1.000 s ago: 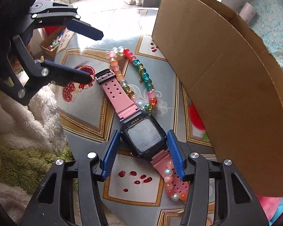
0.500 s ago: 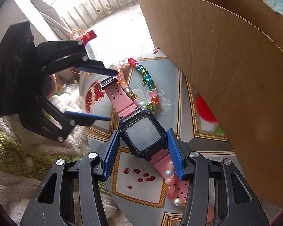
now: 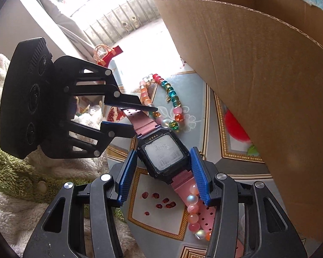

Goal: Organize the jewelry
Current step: 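Close the right gripper on the smartwatch while the left gripper pinches its pink strap, then lift the smartwatch with both grippers and lower it into the cardboard box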

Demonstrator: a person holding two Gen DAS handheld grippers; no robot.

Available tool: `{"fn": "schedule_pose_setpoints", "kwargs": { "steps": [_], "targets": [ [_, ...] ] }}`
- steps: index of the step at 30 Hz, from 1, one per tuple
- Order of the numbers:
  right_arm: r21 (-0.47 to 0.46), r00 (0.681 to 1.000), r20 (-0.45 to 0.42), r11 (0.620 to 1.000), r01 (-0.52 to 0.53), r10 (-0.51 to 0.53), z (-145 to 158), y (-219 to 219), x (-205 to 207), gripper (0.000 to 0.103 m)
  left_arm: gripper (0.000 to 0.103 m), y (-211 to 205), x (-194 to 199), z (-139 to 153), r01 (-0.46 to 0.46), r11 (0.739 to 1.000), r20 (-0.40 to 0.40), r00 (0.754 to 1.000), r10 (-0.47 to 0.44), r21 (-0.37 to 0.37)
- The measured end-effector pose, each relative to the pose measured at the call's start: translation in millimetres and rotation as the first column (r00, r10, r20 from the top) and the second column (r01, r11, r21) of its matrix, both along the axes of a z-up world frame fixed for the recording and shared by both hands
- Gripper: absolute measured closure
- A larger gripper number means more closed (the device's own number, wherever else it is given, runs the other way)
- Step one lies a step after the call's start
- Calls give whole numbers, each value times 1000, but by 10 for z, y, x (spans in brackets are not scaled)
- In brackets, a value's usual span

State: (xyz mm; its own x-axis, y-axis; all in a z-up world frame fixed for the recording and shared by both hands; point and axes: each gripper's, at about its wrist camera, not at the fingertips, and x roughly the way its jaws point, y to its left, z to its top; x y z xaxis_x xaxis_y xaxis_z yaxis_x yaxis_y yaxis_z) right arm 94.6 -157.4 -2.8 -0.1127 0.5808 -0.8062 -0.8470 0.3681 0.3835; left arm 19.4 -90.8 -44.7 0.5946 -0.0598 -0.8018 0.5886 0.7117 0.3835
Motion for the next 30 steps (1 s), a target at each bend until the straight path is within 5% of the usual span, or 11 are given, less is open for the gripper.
{"fn": "schedule_pose_setpoints", "kwargs": {
  "steps": [4,8,12,17,22,30],
  "targets": [
    [4,997,31,998,64,-64,77,-111,-30,54,94,83,101,73,-31,998,-36,999,29,-49],
    [-17,975,181,991,132,-127,231,-234,-235,52,95,166,211,124,-56,993,-75,996,49,-101],
    [-68,924,343,977,202,-167,303,-258,-490,52,95,190,241,155,-45,993,-64,997,38,-110],
    [-153,846,523,966,207,-99,259,-195,-780,57,96,248,233,232,-20,992,-52,999,14,-126],
    [-220,790,611,947,233,-52,126,-102,-924,66,96,252,257,296,5,992,-33,999,-9,-127],
    [-169,723,677,927,333,-136,35,-10,-987,84,97,225,172,426,12,989,-12,1000,-13,-145]
  ]
}}
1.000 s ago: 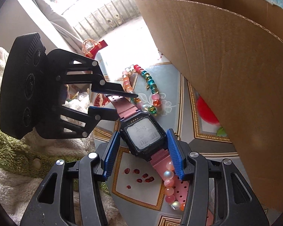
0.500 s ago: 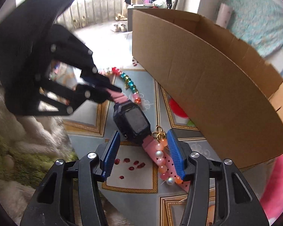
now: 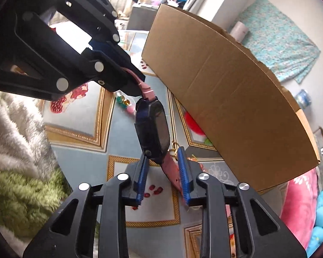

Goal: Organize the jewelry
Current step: 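Lift the smartwatch with both grippers and lower it into the cardboard box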

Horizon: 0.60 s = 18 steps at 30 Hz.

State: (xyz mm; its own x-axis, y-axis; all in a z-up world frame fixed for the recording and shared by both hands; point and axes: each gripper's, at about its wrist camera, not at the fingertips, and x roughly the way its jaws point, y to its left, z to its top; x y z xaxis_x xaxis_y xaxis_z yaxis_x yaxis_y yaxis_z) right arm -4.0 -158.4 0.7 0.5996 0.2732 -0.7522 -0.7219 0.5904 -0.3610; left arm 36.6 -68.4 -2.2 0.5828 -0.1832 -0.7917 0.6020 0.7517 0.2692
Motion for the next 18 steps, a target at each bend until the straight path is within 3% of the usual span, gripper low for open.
{"fn": "schedule_pose_setpoints", "kwargs": {
  "steps": [8,18],
  "targets": [
    [182,986,85,975,126,-143,151,-45,-110,91,97,10,-99,299,-7,1000,79,997,7,-4],
    [443,916,225,872,207,-331,808,-243,-170,92,97,61,-220,1043,25,996,274,962,-2,-82]
  ]
}}
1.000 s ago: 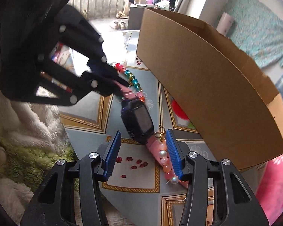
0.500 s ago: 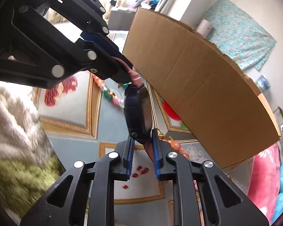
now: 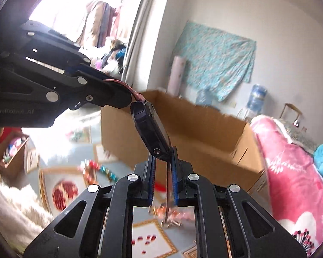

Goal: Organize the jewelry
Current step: 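Lift the smartwatch with both grippers and lower it into the cardboard box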

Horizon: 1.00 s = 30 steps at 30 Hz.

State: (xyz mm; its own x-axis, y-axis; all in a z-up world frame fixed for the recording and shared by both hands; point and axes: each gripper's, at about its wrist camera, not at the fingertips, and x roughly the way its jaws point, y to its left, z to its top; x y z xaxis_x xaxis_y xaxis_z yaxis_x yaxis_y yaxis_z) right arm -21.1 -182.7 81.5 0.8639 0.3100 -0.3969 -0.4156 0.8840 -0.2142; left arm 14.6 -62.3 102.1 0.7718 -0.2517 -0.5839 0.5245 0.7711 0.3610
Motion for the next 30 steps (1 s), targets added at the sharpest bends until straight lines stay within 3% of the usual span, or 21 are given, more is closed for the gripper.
{"fn": "schedule_pose_setpoints", "kwargs": {
  "steps": [6,12,15,18,21,23,25,27,28,30],
  "targets": [
    [15,992,124,1000,26,-28,499,97,153,91,97,114,29,474,25,996,103,995,-16,-88],
    [-92,984,176,996,-6,23,773,160,597,91,97,226,372,767,24,987,168,986,3,-158],
    [-158,993,70,984,-79,91,776,230,1007,91,97,281,753,749,-8,984,106,994,27,-180],
    [-193,981,-124,966,-172,150,610,319,1542,91,97,369,1286,575,-62,979,-49,997,53,-194],
    [-200,927,-328,946,-257,183,382,388,2015,92,97,447,1819,274,-128,971,-247,966,75,-204],
    [-187,857,-480,933,-307,186,168,428,2354,92,97,486,2196,6,-168,965,-391,917,77,-203],
    [-170,777,-602,922,-349,183,-30,484,2656,92,96,493,2442,-219,-188,966,-478,875,83,-176],
    [-169,705,-688,909,-382,169,-226,533,2898,92,93,487,2612,-408,-203,970,-543,834,101,-131],
    [-157,648,-743,898,-412,167,-322,572,3020,92,92,474,2701,-491,-209,972,-578,809,110,-107],
    [-153,586,-795,884,-442,156,-472,622,3212,91,89,464,2803,-584,-225,972,-605,783,142,-63]
  ]
}}
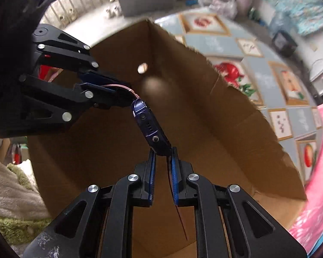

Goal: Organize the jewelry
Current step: 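Lift the smartwatch with both grippers and lower it into the cardboard box, then open the right gripper to release the smartwatch and withdraw from the box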

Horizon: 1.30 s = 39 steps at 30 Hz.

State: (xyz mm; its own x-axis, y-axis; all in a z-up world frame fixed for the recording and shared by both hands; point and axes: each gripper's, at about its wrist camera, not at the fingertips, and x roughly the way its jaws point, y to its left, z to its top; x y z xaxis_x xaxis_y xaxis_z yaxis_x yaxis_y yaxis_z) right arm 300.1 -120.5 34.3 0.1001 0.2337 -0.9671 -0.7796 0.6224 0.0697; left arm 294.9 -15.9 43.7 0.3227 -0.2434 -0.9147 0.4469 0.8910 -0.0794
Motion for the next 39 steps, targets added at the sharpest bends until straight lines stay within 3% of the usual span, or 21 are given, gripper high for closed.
{"fn": "schedule_pose_setpoints", "kwargs": {
  "steps": [3,5,7,9,12,17,22,26,30,36,38,39],
  "targets": [
    [-64,995,-100,998,-21,15,-297,76,232,89,82,-11,-1,32,11,1000,25,1000,-11,3],
    [-115,997,-73,993,-14,6,-412,102,324,86,62,13,-50,107,10,1000,68,998,-10,14],
    [-129,999,-54,992,-6,-1,-453,105,368,85,54,63,-100,201,-4,1000,116,993,4,5],
    [-130,999,-31,991,20,-25,-440,88,389,76,54,128,-149,283,-19,1000,144,989,19,-4],
    [-106,998,27,993,52,-50,-352,28,390,72,47,285,-296,441,-56,998,218,974,61,-30],
    [-47,991,-7,990,133,-134,-340,-29,371,62,33,563,-581,541,-164,984,300,937,179,-74],
    [-10,967,-142,978,210,-210,-520,7,360,62,28,758,-845,440,-248,959,272,921,278,-139],
    [-16,945,-219,969,247,-244,-678,129,311,73,24,830,-975,312,-277,945,257,914,315,-176],
    [-27,932,-197,952,306,-305,-839,174,362,79,24,876,-1009,168,-304,931,217,913,345,-200],
    [-6,934,-134,943,333,-331,-772,324,255,78,24,982,-1016,65,-319,907,161,915,370,-274],
    [17,926,-127,933,360,-355,-637,258,156,73,24,991,-1021,40,-317,905,144,919,367,-285],
    [35,922,-116,926,376,-370,-539,213,93,66,24,995,-1025,29,-316,902,132,921,366,-295]
  ]
}}
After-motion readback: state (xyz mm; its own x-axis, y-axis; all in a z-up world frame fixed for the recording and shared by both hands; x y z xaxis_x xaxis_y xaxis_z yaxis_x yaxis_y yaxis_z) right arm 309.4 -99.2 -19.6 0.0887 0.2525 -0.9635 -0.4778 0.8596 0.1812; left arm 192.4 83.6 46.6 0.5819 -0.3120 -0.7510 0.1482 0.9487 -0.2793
